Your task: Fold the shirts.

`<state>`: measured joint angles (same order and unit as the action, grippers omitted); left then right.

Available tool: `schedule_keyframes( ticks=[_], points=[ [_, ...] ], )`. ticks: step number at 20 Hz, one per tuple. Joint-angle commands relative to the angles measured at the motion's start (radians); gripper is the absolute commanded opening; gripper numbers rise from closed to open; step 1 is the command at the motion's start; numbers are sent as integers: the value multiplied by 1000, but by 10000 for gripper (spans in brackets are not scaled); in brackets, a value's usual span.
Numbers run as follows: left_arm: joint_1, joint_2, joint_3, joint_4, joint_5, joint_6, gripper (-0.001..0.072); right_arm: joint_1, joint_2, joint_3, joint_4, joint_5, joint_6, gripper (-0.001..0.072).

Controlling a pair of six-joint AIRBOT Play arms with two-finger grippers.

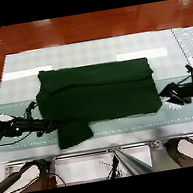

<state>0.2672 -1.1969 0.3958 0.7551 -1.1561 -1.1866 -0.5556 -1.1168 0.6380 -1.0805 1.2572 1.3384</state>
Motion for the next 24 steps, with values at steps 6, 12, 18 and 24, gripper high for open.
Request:
schedule_keyframes(
  ticks=[6, 12, 18, 24],
  points=[
    [-18, 3, -9, -34, -14, 34, 18, -30, -2, -92, -36, 35, 55, 622],
    [-17, 3, -9, -53, -11, 35, 18, 106, -77, -91, 110, -127, 22, 622],
    [51, 3, 155, -53, -114, 69, 19, 147, -113, -14, 180, -119, -77, 26],
    [26, -35, 433, -53, 49, -5, 17, 148, -160, 224, 234, -109, -52, 25]
  ],
)
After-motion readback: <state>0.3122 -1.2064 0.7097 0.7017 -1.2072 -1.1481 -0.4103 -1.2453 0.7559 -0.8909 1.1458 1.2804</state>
